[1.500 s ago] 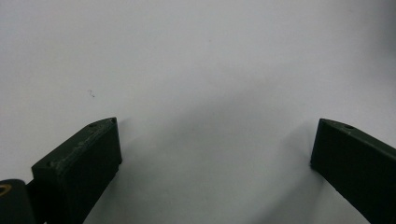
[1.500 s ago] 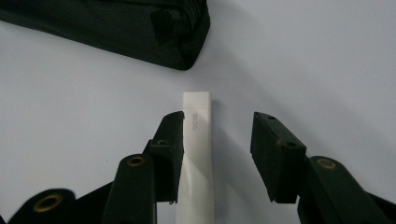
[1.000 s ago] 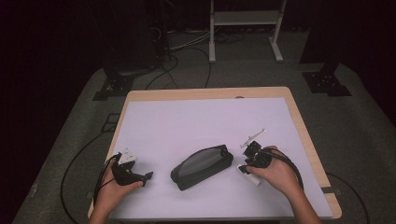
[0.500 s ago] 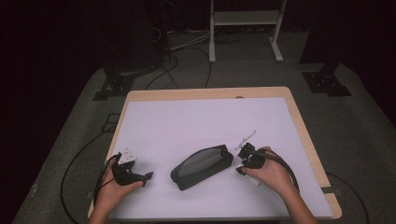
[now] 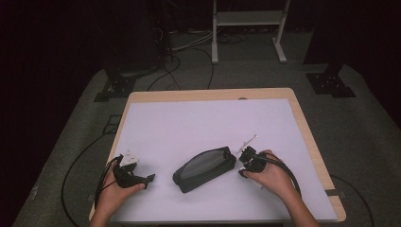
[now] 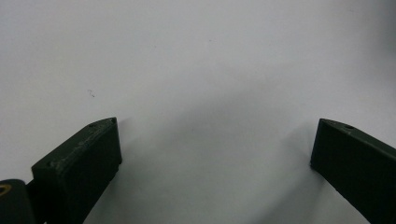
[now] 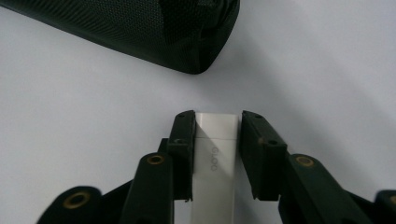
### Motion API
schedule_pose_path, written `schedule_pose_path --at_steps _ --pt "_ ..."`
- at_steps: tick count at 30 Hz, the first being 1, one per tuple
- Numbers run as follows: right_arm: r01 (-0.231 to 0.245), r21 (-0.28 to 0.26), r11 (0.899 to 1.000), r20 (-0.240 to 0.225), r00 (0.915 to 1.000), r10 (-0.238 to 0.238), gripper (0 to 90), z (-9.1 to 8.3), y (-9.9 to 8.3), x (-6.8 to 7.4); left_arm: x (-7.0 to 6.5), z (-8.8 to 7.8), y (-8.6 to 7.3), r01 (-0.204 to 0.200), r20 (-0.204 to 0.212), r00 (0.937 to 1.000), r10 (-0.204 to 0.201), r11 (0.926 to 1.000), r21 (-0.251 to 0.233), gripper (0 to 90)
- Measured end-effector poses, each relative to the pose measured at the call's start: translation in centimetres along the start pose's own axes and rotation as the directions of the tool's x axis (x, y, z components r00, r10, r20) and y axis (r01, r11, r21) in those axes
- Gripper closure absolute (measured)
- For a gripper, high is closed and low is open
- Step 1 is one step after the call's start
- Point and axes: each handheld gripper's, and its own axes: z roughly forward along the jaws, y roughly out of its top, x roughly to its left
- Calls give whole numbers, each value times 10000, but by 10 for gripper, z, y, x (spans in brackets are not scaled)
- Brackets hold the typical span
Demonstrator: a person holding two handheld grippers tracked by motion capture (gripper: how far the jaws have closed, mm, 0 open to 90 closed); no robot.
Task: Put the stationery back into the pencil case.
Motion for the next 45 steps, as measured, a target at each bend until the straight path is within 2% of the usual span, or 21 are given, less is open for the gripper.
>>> schedule_pose_path --at_steps 2,11,13,19,25,32,33,35,37,38,45 --pt "-14 -104 9999 -22 10000 13 699 0 -1 -1 0 0 0 0 0 10000 0 10000 0 9" --pt "-264 -845 9961 -502 9985 222 702 -1 -11 -9 0 0 0 14 13 10000 -14 10000 3 9" --pt "-396 -1175 9923 -726 9969 312 702 -3 -14 -10 0 0 0 18 17 10000 -18 10000 5 9" --pt "-608 -1964 9786 -938 9947 430 702 -9 -18 -15 0 0 0 24 21 10000 -24 10000 4 9" --pt "-1052 -2718 9566 -1337 9885 707 702 -20 -24 -22 1 0 0 -15 23 10000 15 10000 43 8" --pt "-1477 -3624 9202 -1809 9797 861 702 -35 -30 -29 1 0 0 -12 26 10000 12 10000 45 8" --pt "-1481 -3773 9142 -1809 9799 841 702 -37 -30 -30 1 0 0 -9 26 10000 9 10000 42 8" --pt "-1502 -3844 9109 -1836 9794 841 703 -39 -31 -30 1 0 0 -9 22 10000 9 10000 44 8" --pt "-1590 -4102 8980 -1961 9770 834 702 -43 -32 -32 1 0 0 -12 23 10000 12 10000 44 9" --pt "-1630 -4312 8874 -2057 9754 792 703 -46 -33 -33 1 0 0 -12 21 10000 12 10000 45 9" --pt "-1584 -4837 8608 -2175 9744 571 703 -58 -34 -30 1 0 0 -12 24 10000 12 10000 45 8"
